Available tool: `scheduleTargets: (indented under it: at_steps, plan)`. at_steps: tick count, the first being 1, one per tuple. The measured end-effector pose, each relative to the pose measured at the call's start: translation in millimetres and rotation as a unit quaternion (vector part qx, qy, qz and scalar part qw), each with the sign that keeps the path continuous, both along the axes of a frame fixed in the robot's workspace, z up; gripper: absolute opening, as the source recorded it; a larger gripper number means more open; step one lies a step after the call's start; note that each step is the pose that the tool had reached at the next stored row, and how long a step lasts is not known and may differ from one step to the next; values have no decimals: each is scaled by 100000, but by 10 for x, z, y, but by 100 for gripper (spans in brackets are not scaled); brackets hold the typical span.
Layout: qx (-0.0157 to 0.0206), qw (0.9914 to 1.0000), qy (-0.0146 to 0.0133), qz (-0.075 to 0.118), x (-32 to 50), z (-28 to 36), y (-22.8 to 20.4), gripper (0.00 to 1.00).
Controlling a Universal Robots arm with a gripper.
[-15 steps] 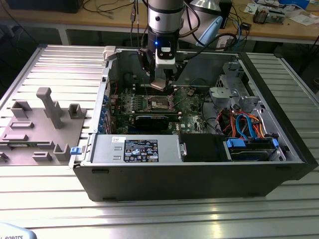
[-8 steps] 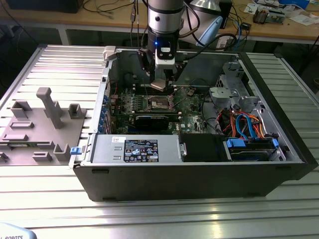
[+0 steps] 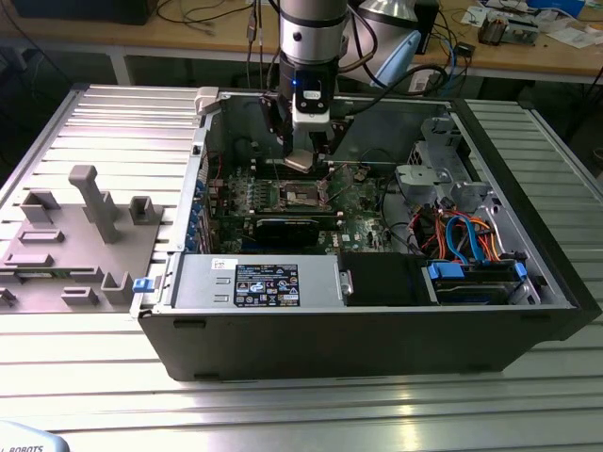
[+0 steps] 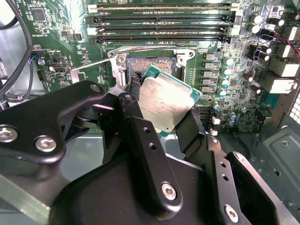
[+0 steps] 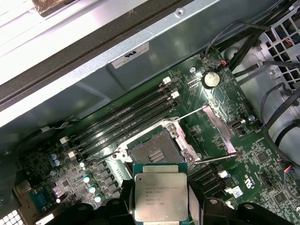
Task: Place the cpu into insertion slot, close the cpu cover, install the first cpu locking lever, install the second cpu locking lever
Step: 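Place the cpu into insertion slot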
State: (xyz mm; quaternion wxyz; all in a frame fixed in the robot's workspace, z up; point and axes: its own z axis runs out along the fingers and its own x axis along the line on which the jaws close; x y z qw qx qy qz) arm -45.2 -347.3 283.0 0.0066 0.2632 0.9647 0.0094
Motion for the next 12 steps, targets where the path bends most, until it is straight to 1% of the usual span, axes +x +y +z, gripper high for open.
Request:
scheduleTargets:
  at_steps: [12]
  plan:
    - [-53, 99997, 1, -720, 0, -10, 0, 55]
